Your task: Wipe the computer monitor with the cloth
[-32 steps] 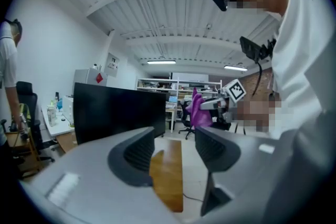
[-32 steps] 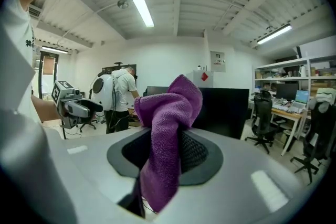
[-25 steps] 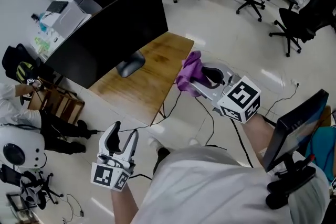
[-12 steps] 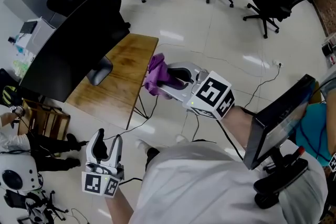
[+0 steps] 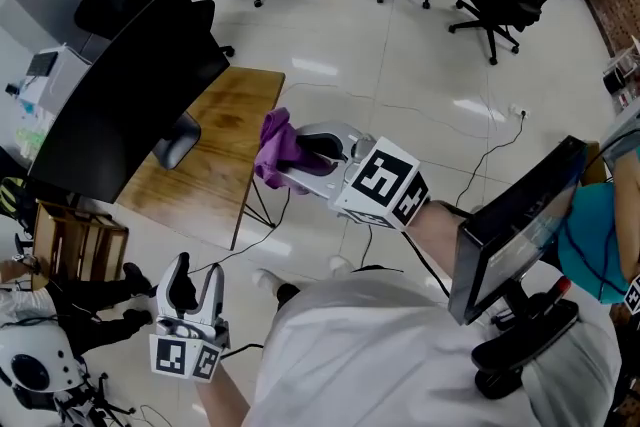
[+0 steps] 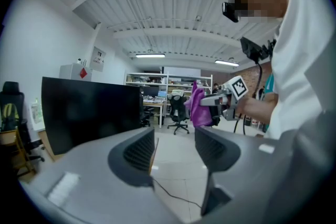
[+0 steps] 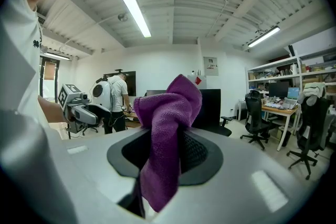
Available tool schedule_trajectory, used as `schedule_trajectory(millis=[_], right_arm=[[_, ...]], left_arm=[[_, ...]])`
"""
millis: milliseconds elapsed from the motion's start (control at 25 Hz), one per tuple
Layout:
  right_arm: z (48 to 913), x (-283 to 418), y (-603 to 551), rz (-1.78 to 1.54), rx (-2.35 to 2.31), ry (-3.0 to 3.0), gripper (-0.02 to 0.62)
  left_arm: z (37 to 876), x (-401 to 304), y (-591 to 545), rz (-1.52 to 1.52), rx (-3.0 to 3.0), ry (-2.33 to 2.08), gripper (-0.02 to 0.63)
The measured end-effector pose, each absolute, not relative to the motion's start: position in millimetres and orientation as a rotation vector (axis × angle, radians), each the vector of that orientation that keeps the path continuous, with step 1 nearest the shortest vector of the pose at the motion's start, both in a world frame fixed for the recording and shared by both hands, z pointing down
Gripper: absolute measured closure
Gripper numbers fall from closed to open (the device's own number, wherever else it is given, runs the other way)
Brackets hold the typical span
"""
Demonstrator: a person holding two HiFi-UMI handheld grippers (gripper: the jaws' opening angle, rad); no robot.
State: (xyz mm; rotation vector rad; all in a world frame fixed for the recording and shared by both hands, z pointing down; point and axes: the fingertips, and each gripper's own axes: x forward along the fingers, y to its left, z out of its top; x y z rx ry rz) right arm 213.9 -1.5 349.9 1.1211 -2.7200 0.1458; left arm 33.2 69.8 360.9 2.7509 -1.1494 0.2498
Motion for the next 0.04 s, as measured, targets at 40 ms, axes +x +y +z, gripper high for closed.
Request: schedule_trajectory(millis=[40], right_arm=[[350.9,212.8,-1.2,0.147,1.118,-2.721,0.465]], left_arm=[[361.7,33.2,70.4,0.253,2.752,-1.148,0.345]])
